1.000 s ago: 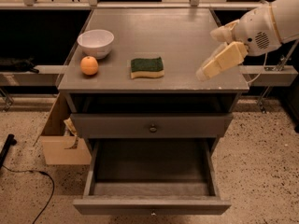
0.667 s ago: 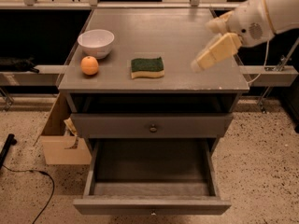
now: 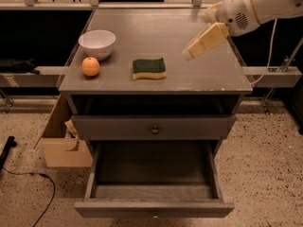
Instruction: Place sponge into middle drawer
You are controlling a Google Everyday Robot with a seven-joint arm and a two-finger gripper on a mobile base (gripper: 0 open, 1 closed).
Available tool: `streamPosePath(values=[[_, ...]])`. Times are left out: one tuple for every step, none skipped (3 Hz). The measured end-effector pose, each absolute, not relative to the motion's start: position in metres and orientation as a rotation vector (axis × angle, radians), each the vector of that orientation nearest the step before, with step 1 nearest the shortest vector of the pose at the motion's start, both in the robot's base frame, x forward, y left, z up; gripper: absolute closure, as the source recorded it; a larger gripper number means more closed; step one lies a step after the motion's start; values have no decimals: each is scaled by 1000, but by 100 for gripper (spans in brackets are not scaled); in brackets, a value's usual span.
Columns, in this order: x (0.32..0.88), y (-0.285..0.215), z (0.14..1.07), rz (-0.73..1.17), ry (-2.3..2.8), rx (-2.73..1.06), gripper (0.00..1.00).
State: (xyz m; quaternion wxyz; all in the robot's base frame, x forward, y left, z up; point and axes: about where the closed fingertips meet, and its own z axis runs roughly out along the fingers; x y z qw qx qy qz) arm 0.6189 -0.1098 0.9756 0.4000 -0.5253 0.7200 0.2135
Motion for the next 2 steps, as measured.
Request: streamPosePath(values=[[635,-107,961,548,1823,-1318,0],[659,-70,916,606,1829,-1325,0]])
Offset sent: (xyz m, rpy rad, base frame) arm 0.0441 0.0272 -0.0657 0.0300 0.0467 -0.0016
